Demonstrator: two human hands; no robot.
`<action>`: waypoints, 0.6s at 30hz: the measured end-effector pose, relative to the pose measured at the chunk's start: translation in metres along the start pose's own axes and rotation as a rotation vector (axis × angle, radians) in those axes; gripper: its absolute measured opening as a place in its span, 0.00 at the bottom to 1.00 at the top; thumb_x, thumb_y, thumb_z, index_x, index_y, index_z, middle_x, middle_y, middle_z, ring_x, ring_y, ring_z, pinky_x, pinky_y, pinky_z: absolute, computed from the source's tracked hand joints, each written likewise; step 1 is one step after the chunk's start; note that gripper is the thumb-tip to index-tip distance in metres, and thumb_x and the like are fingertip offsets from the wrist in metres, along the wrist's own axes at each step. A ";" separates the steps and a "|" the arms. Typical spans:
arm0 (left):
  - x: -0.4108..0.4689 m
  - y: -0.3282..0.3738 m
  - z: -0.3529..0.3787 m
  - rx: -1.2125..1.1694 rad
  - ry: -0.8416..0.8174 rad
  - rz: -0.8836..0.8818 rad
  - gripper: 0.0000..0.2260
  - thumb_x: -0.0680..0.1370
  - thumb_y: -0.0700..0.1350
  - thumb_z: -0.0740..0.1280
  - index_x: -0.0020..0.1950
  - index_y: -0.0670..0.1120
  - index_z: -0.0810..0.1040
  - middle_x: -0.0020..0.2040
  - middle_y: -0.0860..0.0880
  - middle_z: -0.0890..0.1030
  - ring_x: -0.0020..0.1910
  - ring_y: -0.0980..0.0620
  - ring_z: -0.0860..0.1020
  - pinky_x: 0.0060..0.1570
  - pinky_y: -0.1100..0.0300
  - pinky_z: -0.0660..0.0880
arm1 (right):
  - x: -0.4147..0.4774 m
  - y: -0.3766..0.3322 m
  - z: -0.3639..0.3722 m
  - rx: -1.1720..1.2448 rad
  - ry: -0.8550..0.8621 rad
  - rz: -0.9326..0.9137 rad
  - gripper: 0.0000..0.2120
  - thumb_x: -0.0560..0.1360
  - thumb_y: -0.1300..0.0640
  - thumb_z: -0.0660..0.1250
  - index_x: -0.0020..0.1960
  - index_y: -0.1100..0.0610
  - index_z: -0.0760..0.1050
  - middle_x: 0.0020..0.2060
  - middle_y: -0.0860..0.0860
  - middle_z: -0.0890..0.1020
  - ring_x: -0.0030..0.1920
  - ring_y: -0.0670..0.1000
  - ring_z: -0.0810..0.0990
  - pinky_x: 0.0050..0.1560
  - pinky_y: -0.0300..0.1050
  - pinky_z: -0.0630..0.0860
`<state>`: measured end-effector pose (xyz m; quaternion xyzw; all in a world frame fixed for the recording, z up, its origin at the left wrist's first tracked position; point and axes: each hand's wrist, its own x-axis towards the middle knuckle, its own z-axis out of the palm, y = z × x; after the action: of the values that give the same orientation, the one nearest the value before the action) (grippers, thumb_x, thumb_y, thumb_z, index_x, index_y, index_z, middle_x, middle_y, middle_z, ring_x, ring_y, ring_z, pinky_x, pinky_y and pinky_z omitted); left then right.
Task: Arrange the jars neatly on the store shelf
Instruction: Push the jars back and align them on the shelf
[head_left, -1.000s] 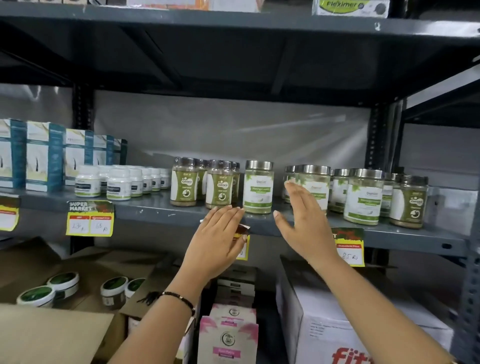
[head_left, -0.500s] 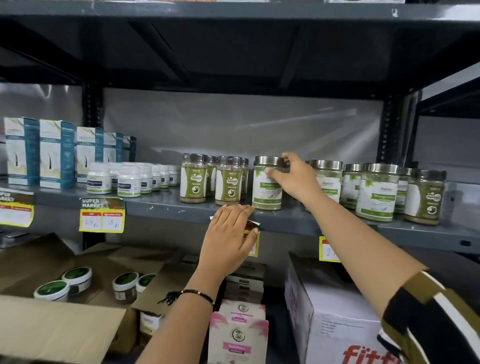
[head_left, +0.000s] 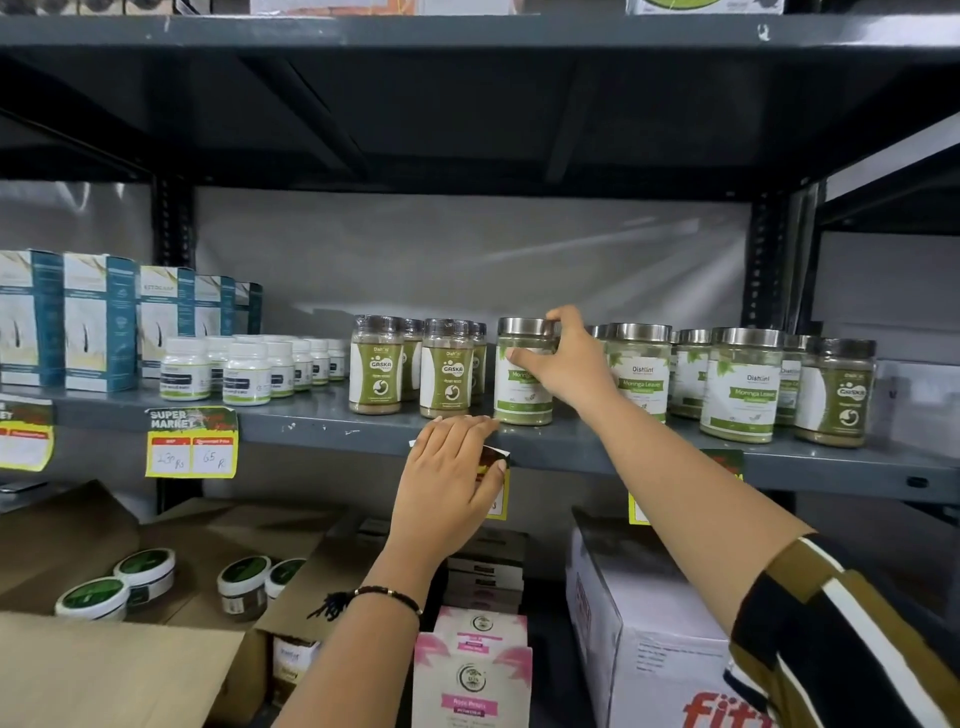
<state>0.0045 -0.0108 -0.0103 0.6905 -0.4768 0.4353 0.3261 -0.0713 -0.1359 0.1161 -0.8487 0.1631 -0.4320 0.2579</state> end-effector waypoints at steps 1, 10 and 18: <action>0.000 0.001 0.000 -0.001 -0.001 -0.002 0.17 0.77 0.51 0.58 0.61 0.45 0.75 0.57 0.49 0.78 0.59 0.50 0.71 0.64 0.56 0.58 | 0.003 -0.002 -0.002 -0.008 -0.010 0.000 0.28 0.70 0.47 0.72 0.64 0.55 0.64 0.52 0.52 0.75 0.46 0.52 0.75 0.44 0.46 0.71; 0.000 0.004 -0.001 0.013 -0.017 -0.052 0.17 0.76 0.52 0.58 0.60 0.45 0.74 0.57 0.49 0.78 0.59 0.49 0.71 0.64 0.58 0.56 | 0.030 -0.028 -0.022 -0.120 -0.142 0.024 0.21 0.68 0.44 0.73 0.44 0.57 0.66 0.37 0.51 0.74 0.37 0.50 0.72 0.36 0.45 0.69; 0.000 0.005 -0.003 0.022 -0.034 -0.052 0.17 0.76 0.51 0.58 0.60 0.45 0.74 0.56 0.49 0.78 0.58 0.50 0.70 0.64 0.58 0.56 | 0.026 -0.031 -0.022 -0.128 -0.061 0.010 0.20 0.65 0.45 0.75 0.36 0.55 0.65 0.39 0.53 0.78 0.41 0.52 0.76 0.40 0.48 0.73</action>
<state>-0.0013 -0.0098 -0.0083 0.7136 -0.4593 0.4201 0.3214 -0.0725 -0.1300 0.1617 -0.8753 0.1868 -0.3934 0.2104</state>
